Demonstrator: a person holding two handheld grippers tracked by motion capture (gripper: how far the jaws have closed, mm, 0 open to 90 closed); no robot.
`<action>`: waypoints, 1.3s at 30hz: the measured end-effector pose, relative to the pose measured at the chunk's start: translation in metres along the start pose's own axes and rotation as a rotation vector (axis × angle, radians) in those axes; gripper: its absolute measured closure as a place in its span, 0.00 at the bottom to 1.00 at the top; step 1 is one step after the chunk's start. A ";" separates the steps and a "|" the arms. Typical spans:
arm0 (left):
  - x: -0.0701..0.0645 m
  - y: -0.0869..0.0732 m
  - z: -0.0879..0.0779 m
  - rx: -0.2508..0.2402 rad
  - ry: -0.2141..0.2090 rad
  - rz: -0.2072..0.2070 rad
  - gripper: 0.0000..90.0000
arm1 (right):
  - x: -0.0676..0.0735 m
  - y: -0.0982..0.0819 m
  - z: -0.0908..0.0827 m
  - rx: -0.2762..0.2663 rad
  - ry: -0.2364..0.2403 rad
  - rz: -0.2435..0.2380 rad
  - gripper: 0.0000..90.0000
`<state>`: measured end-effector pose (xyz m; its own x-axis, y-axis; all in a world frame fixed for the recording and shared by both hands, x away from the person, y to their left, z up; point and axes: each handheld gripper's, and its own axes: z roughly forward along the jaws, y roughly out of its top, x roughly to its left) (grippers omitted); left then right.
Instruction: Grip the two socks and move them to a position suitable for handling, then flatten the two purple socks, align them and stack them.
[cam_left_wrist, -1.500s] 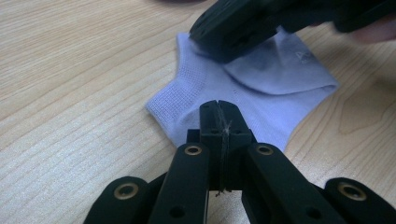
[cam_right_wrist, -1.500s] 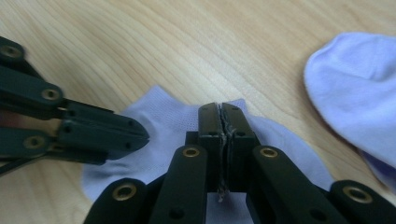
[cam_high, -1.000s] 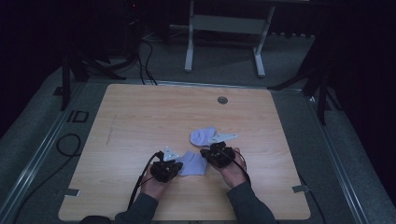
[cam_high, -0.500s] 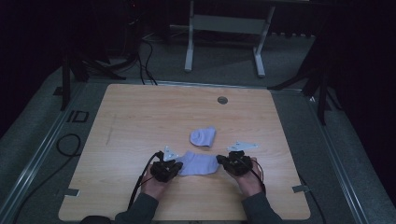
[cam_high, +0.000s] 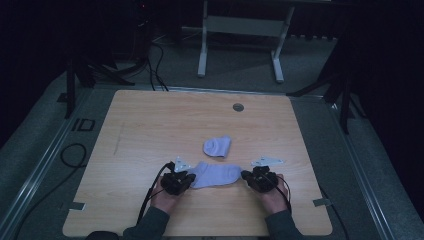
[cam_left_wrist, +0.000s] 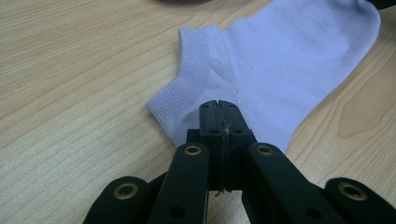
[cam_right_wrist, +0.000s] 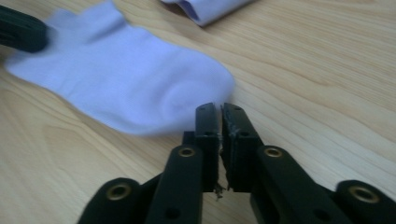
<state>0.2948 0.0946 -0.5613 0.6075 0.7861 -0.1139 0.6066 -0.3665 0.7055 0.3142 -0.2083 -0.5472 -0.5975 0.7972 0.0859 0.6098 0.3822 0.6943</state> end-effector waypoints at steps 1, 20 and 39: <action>0.000 0.000 0.000 0.000 0.000 -0.001 0.99 | -0.002 -0.001 0.000 0.004 -0.004 0.009 0.90; -0.002 -0.002 -0.001 -0.007 -0.015 -0.012 0.91 | 0.004 0.030 -0.010 -0.083 0.005 -0.039 0.76; -0.002 -0.002 -0.001 -0.010 -0.021 -0.010 0.88 | 0.031 0.097 0.049 0.008 0.032 -0.203 0.78</action>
<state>0.2917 0.0941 -0.5618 0.6124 0.7788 -0.1356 0.6073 -0.3537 0.7115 0.3810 -0.1235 -0.5122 -0.7251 0.6879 -0.0326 0.4788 0.5376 0.6941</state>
